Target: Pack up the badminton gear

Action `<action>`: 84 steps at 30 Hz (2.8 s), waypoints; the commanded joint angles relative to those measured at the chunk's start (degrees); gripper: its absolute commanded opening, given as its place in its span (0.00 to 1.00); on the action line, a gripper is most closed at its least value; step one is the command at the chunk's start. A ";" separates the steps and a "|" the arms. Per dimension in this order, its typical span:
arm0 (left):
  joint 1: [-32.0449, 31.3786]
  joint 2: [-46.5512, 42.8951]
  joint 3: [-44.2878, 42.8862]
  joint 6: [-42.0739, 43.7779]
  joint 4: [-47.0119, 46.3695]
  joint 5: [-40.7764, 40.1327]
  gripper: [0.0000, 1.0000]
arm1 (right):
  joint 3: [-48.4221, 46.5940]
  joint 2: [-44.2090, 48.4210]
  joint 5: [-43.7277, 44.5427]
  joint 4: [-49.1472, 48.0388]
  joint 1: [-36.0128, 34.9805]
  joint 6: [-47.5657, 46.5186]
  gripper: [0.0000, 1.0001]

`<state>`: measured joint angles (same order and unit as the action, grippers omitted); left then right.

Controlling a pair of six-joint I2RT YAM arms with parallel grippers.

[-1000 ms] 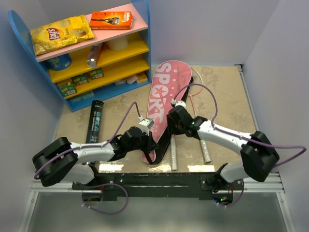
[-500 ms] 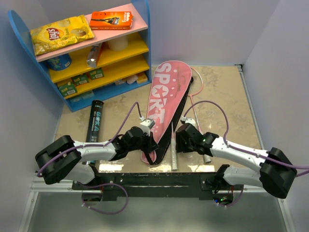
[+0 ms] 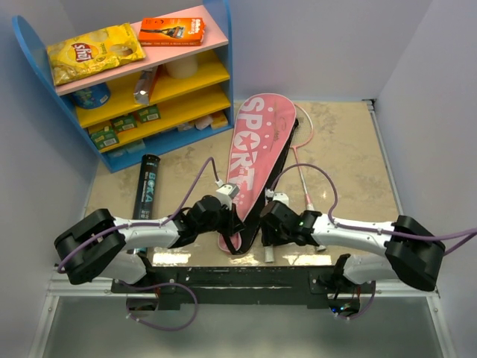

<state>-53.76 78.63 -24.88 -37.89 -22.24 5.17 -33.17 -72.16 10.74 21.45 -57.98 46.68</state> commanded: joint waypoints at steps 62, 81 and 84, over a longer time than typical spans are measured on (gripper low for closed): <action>-3.99 -3.66 7.84 -8.69 -19.86 12.76 0.00 | -6.39 2.09 7.62 -13.20 -0.91 8.43 0.52; -3.99 -3.66 6.60 -8.08 -19.16 12.94 0.00 | 11.11 15.38 -8.79 -23.30 19.29 -0.43 0.00; -3.55 -4.18 6.69 -7.99 -18.89 13.02 0.00 | 11.81 16.87 -13.71 -23.91 20.44 -1.85 0.00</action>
<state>-57.19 76.16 -15.90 -45.91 -37.93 15.88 -21.91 -57.80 6.07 3.18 -39.03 49.60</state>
